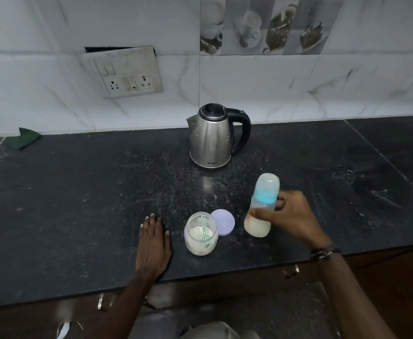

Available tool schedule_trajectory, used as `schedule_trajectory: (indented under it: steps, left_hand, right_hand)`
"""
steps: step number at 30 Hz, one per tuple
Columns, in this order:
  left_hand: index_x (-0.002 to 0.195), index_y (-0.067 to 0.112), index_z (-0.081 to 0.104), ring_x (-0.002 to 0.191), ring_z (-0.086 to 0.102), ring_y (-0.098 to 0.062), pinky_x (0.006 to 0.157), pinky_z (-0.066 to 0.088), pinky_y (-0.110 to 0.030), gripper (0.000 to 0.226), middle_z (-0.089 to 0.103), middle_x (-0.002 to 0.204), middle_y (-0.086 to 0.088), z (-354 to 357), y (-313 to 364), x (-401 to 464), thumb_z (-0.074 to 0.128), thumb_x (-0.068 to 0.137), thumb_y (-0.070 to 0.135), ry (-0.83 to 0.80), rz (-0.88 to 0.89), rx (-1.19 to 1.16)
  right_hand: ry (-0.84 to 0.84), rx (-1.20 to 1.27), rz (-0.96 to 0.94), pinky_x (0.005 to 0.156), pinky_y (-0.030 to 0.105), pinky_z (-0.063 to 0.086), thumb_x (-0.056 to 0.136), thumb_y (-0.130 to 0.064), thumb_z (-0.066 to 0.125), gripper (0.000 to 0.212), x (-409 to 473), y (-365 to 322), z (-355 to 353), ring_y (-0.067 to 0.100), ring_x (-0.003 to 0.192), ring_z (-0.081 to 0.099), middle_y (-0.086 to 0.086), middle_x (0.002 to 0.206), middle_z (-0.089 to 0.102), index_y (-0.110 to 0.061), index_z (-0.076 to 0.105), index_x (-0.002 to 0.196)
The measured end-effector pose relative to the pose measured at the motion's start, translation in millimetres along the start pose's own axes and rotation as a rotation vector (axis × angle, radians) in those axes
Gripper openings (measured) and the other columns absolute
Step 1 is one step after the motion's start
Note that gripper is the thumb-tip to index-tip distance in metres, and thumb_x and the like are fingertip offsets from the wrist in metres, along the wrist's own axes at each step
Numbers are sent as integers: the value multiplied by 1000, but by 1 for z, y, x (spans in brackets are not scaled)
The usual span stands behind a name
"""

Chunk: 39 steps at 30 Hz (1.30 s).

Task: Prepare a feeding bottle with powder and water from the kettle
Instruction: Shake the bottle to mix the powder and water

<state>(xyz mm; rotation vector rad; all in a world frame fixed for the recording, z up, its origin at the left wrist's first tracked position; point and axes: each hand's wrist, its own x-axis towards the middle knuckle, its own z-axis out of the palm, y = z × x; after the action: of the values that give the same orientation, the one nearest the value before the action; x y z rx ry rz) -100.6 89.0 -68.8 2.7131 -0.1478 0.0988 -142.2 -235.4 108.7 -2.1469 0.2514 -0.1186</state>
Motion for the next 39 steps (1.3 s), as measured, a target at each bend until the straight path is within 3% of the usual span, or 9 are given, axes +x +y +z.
schedule_trajectory:
  steps: [7, 10, 13, 17, 25, 29, 33, 37, 39]
  left_hand:
    - [137, -7, 51, 142, 36, -39, 120, 24, -48, 65, 40, 151, -26, 0, -1, -1, 24, 98, 38, -12, 12, 14]
    - [136, -7, 52, 142, 37, -38, 119, 25, -48, 64, 41, 150, -25, 0, -1, 0, 26, 98, 37, -12, -1, 8]
    - [135, -6, 53, 142, 38, -38, 119, 25, -48, 63, 42, 150, -25, 0, -2, 0, 27, 97, 37, -8, 1, -4]
    - [134, -6, 54, 141, 38, -38, 119, 26, -48, 62, 43, 150, -25, 1, -3, 0, 29, 97, 37, -1, -3, -18]
    - [134, -6, 54, 142, 37, -37, 119, 26, -48, 62, 43, 150, -24, 3, -5, 1, 30, 97, 38, 23, 10, -31]
    - [134, -6, 54, 142, 37, -37, 119, 26, -48, 62, 43, 150, -24, 2, -4, 0, 30, 97, 38, 18, 10, -34]
    - [135, -5, 53, 143, 36, -36, 120, 26, -48, 63, 41, 151, -23, 1, -5, 0, 29, 97, 39, 18, 13, -31]
    - [136, -5, 53, 143, 36, -36, 120, 25, -47, 63, 41, 151, -23, 0, -5, 0, 29, 97, 39, 20, 17, -38]
    - [136, -5, 52, 143, 36, -36, 120, 25, -47, 63, 41, 151, -23, 0, -4, 0, 30, 97, 39, 23, 19, -44]
  right_hand:
    - [54, 30, 57, 70, 28, 59, 65, -25, 88, 33, 7, -12, 4, 14, 83, 74, 0, 93, 76, -16, 72, 92]
    - [71, 51, 122, 71, 31, 58, 60, -40, 89, 41, 8, -13, 5, 9, 79, 71, -8, 87, 73, -21, 72, 92]
    - [56, 90, 138, 72, 33, 60, 64, -29, 89, 33, 8, -16, 5, 15, 82, 73, -2, 89, 76, -17, 74, 91]
    - [34, 119, 178, 74, 37, 59, 58, -42, 89, 46, 10, -20, 3, 14, 82, 72, -6, 87, 74, -18, 73, 94]
    - [-3, -50, 113, 77, 42, 60, 59, -38, 89, 38, 13, -24, 0, 12, 80, 73, -3, 85, 76, -20, 75, 89]
    - [-1, -185, 131, 72, 36, 59, 56, -52, 87, 49, 19, -22, -4, 9, 78, 70, -6, 86, 74, -22, 73, 92]
    - [-100, -93, 66, 64, 19, 57, 66, -18, 87, 27, 20, -27, -11, 3, 77, 72, 3, 94, 75, -18, 72, 89]
    - [-28, -234, 102, 72, 34, 57, 60, -42, 89, 44, 21, -27, -15, 11, 80, 69, -7, 87, 71, -22, 71, 95]
    - [-51, -144, 110, 75, 34, 59, 60, -33, 90, 41, 24, -26, -15, 10, 81, 72, -5, 93, 75, -19, 72, 96]
